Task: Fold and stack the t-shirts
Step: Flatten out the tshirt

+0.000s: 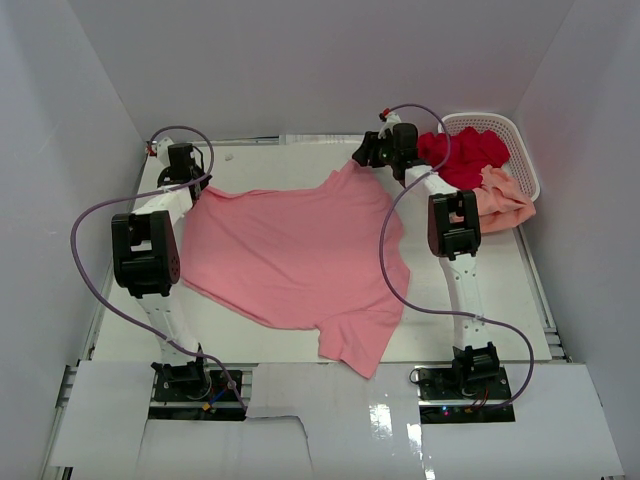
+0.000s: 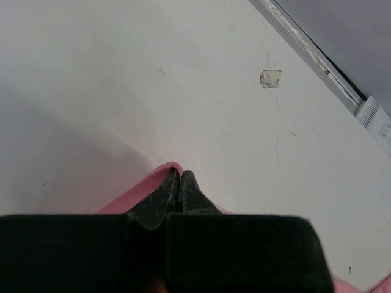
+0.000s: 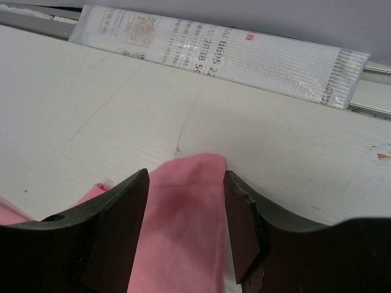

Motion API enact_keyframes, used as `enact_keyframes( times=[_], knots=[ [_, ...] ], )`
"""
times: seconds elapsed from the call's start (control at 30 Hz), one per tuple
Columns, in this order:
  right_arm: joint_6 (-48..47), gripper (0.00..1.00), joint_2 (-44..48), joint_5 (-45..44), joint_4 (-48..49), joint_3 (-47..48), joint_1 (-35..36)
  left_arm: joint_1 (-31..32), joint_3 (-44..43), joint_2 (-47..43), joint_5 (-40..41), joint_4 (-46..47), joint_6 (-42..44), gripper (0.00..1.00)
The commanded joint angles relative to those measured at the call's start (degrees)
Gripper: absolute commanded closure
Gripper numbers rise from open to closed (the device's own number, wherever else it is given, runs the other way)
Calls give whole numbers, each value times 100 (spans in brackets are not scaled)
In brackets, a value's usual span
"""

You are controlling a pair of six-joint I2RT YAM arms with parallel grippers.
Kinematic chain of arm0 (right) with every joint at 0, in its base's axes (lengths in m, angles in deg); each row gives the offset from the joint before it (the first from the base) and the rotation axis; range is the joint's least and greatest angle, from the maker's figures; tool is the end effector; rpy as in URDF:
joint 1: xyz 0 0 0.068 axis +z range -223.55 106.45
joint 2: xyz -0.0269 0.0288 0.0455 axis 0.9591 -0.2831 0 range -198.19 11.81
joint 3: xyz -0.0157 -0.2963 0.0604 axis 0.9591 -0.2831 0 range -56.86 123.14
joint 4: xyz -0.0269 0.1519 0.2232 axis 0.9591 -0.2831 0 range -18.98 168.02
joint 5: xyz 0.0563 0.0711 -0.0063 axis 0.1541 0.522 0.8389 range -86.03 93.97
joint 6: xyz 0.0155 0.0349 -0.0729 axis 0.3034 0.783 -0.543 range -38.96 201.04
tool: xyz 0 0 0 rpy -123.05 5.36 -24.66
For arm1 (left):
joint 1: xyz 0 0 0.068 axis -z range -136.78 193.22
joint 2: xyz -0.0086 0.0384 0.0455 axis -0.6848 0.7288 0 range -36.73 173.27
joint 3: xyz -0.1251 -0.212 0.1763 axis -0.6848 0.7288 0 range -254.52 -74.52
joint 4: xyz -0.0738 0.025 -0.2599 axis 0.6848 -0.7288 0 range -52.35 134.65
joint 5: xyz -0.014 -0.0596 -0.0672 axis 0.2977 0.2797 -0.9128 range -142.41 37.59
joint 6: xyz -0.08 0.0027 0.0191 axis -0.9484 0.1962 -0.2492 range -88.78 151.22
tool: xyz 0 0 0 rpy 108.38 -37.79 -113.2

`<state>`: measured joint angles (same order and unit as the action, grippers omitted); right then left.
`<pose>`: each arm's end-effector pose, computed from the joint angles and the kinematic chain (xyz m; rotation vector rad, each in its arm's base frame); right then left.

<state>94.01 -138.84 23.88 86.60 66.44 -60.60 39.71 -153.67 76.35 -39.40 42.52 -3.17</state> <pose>0.6430 0.1730 0.1483 -0.2402 1.9138 0.6347 0.4955 0.0464 0.2073 -0.8270 2.0192 -0.0557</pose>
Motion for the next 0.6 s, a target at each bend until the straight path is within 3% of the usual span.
enact_keyframes(
  times=[0.0,0.57],
  knots=[
    [127,42,-201,-215,505,211,50,26,-241,-58,-62,-7,82,100],
    [-392,43,-167,-680,-374,405,138,26,-206,-102,-133,20,29,100]
  ],
)
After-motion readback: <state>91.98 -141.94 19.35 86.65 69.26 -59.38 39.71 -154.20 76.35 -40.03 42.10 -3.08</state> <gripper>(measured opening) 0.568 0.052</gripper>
